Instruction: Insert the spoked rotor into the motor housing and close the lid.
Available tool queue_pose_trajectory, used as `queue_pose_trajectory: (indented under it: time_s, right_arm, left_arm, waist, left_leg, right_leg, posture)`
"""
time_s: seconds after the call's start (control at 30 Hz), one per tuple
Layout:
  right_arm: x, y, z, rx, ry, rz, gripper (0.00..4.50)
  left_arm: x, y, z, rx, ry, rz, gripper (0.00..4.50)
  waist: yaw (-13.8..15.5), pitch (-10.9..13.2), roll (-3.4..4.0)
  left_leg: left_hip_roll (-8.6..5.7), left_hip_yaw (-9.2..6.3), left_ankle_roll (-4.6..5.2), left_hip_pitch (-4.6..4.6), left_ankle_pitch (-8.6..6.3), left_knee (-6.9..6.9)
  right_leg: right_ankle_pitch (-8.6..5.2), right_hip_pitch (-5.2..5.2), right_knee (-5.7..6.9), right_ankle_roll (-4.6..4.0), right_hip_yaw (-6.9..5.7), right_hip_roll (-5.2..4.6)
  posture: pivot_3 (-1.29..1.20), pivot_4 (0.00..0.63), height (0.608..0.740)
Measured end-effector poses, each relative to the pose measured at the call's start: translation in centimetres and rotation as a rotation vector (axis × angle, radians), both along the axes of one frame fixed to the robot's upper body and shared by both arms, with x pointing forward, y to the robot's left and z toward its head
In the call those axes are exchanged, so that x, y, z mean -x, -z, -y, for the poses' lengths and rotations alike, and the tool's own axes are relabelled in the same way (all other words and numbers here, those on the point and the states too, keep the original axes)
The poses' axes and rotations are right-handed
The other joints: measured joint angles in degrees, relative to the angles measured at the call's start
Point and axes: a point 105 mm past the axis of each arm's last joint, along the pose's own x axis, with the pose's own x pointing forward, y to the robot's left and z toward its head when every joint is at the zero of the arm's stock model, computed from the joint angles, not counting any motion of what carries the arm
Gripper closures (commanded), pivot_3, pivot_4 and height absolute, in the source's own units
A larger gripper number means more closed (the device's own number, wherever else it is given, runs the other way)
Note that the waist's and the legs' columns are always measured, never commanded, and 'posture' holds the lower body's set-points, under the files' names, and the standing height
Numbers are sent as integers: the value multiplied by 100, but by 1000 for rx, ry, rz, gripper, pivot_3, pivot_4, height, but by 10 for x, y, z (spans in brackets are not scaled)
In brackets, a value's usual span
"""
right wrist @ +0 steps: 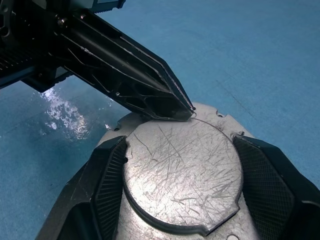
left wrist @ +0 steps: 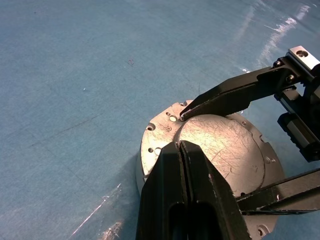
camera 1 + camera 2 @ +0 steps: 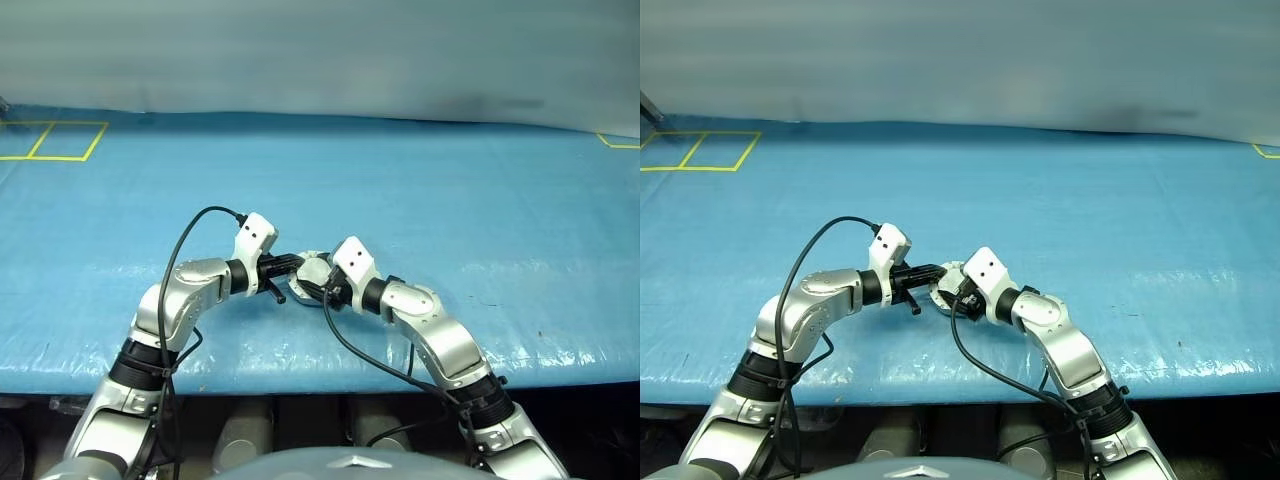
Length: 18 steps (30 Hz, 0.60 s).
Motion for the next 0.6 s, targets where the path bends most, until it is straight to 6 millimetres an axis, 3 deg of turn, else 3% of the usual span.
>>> queue_pose_trajectory:
  time_s: [0.6]
  right_arm:
    - [1,0,0,5,-1,-2,1460]
  left_arm:
    - [-4,4,-7,-10,-35,3,4500]
  waist:
    - [-2,-8,1]
  left_leg:
    - [0,0,0,1,0,0]
  right_leg:
    - [0,1,0,0,0,0]
  posture:
    - [0,150,740]
